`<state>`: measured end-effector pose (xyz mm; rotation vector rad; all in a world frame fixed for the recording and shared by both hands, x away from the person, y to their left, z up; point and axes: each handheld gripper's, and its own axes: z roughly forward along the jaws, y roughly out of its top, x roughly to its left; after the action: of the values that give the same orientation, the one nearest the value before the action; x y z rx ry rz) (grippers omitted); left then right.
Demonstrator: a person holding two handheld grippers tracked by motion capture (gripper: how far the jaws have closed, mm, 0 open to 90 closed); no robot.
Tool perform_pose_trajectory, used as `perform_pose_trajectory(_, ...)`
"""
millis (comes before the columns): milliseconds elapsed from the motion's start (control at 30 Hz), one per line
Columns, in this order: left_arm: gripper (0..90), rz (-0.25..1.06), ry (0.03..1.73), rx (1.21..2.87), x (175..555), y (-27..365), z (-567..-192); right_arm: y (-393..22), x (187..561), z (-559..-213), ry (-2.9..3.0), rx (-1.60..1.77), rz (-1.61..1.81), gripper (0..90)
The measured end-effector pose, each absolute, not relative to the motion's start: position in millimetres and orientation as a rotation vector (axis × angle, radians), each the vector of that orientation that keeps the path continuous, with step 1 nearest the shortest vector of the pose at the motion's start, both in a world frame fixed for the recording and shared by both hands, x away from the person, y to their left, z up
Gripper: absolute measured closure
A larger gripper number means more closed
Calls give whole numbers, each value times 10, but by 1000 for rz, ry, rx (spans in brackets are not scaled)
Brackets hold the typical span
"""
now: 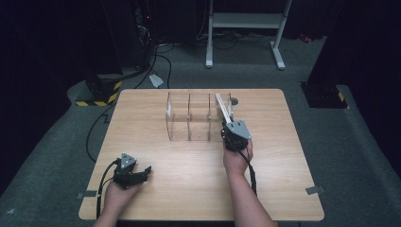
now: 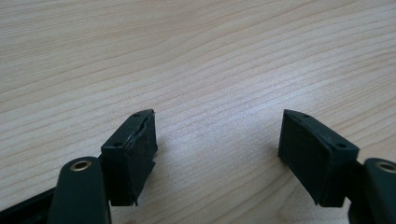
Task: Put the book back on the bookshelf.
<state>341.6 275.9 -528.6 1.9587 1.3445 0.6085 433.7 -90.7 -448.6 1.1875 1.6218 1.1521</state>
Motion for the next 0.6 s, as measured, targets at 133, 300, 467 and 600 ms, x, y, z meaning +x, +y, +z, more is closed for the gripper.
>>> perform_pose_trajectory(133, 280, 609, 1342, 1958, 3415, 2760, -5287, -861, 4355, -4512, 1610, 1181, 1142, 755)
perform_pose_trajectory(300, 280, 610, 1339, 1958, 3413, 2761, -5288, -827, 4382, -4539, 1607, 1185, 1128, 755)
perform_pose_trajectory(467, 281, 610, 1334, 1960, 3409, 2761, -5289, -835, 4377, -4599, 1609, 1193, 1122, 754)
perform_pose_trajectory(600, 282, 609, 1335, 1959, 3405, 2760, -5289, -847, 4351, -4633, 1604, 1201, 1128, 750)
